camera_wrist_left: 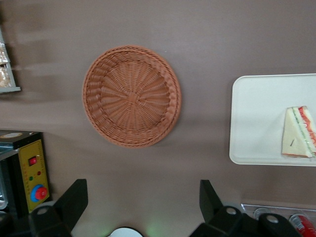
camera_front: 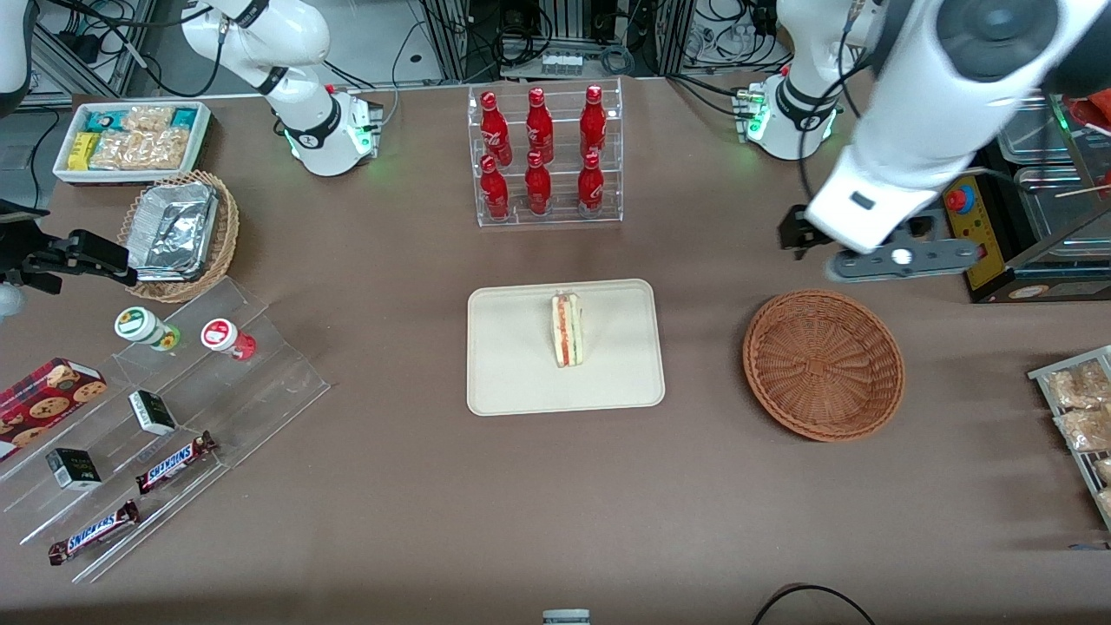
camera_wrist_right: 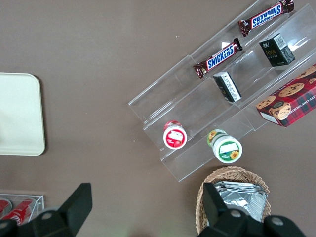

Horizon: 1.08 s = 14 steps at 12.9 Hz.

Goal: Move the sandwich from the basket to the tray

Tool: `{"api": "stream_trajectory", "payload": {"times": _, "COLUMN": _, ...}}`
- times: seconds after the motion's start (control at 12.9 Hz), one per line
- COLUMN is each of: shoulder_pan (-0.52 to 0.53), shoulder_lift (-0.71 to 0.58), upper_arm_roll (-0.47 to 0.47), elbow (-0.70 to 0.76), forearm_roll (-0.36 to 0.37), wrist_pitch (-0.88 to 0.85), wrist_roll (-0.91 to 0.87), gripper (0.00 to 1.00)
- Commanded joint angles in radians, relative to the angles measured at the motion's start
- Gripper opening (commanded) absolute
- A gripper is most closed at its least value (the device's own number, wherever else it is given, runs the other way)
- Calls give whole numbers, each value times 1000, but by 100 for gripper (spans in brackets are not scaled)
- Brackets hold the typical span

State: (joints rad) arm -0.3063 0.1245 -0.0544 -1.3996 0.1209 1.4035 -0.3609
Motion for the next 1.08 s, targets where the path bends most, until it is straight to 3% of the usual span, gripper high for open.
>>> {"api": "stream_trajectory", "payload": {"times": 0.0, "shoulder_pan": 36, "shoulder_lift": -65, "upper_arm_roll": -1, "elbow": -36, "forearm_roll": -17, "wrist_pitch": -38, "wrist_roll": 89, "gripper": 100}}
{"api": "stream_trajectory", "payload": {"times": 0.31, "shoulder_pan": 58, "shoulder_lift": -94, "upper_arm_roll": 79, "elbow": -44, "forearm_roll": -49, "wrist_pitch": -61, "wrist_roll": 230, "gripper": 100}}
{"api": "stream_trajectory", "payload": {"times": 0.62, "shoulder_pan": 165, "shoulder_lift": -114, "upper_arm_roll": 80, "elbow": -44, "forearm_roll": -95, "wrist_pitch": -78, "wrist_roll": 405, "gripper": 100}}
{"api": "stream_trajectory", "payload": {"times": 1.01, "shoulder_pan": 200, "shoulder_lift": -137, "upper_arm_roll": 84, "elbow": -41, "forearm_roll": -89, "wrist_pitch": -78, "wrist_roll": 546, "gripper": 100}}
